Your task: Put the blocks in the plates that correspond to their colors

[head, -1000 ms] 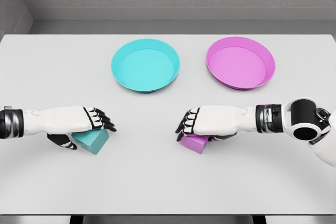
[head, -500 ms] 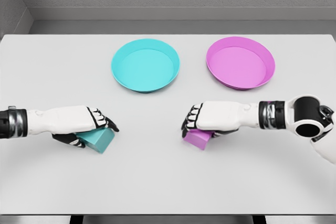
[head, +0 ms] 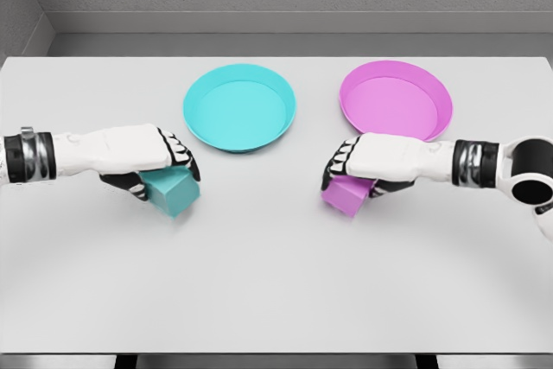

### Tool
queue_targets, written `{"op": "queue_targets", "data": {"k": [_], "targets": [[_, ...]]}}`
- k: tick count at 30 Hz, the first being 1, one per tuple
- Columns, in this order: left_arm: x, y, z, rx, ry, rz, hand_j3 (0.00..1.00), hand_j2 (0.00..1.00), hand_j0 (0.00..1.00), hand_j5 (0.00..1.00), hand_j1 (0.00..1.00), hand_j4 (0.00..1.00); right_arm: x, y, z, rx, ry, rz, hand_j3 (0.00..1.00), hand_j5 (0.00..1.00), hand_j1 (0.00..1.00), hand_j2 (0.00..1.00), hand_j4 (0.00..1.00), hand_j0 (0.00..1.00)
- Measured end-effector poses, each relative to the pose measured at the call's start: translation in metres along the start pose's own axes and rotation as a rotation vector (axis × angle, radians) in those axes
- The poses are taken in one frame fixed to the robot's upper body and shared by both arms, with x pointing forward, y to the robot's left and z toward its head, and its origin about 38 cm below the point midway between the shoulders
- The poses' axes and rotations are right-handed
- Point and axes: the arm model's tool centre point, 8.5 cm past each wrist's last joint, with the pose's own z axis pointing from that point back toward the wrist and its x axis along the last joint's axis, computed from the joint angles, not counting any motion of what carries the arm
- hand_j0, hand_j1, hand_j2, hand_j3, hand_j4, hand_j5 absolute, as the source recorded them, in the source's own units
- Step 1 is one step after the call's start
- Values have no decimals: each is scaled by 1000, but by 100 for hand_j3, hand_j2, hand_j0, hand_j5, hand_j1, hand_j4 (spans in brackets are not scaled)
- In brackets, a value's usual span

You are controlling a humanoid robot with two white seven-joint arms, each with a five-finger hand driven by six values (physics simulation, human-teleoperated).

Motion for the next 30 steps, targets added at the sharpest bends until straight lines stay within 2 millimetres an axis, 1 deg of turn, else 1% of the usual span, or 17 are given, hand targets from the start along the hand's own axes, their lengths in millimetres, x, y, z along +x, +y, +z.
{"op": "queue_targets", "data": {"k": [1,4,9,11,12,13,15,17,19,20,21,22,25,26,27,28,30], "targets": [[-1,2,-2,7,0,1,44,44,44,44,44,44,-2,-1,2,-5,5,-3,65,65,65,65,65,65],[-8,17,-6,35,9,-12,44,44,44,44,44,44,-9,-4,6,-24,19,-21,64,64,64,64,64,64],[-28,58,-13,105,41,-49,44,44,44,44,44,44,-24,-14,19,-68,62,-46,64,64,64,64,64,64],[-36,73,-18,134,56,-50,44,44,44,44,44,44,-33,-20,28,-100,86,-61,64,64,64,64,64,64],[-41,78,-21,146,64,-45,44,44,44,44,44,44,-39,-31,34,-129,100,-62,64,64,64,64,64,64],[-47,83,-25,157,74,-41,44,44,44,44,44,44,-45,-35,40,-150,112,-77,64,64,64,64,64,64],[-62,100,-38,187,100,-28,45,45,45,45,45,45,-59,-41,52,-190,143,-112,64,64,64,64,64,64],[-77,103,-53,193,131,6,47,47,47,47,47,47,-74,-52,68,-244,179,-139,64,64,64,64,64,64],[-86,96,-66,185,167,47,58,58,58,58,58,58,-88,-56,81,-285,213,-177,64,64,64,64,64,64],[-89,93,-72,182,188,69,79,79,79,79,79,79,-94,-60,88,-303,229,-187,64,64,64,64,64,64],[-91,91,-77,180,212,90,90,90,90,90,90,90,-100,-61,93,-316,245,-200,64,64,64,64,64,64],[-93,89,-82,180,231,109,97,97,97,97,97,97,-105,-64,95,-331,252,-209,65,65,65,65,65,65],[-96,87,-90,181,260,140,100,100,100,100,100,100,-113,-65,92,-367,257,-247,67,67,67,67,67,67],[-96,87,-91,182,265,146,100,100,100,100,100,100,-114,-67,91,-378,257,-252,74,74,74,74,74,74],[-96,86,-92,182,268,150,100,100,100,100,100,100,-115,-66,89,-383,255,-260,89,89,89,89,89,89],[-96,86,-93,183,270,153,100,100,100,100,100,100,-116,-64,86,-386,252,-267,100,100,100,100,100,100],[-96,86,-94,185,269,156,100,100,100,100,100,100,-118,-60,88,-391,260,-283,100,100,100,100,100,100]]}}
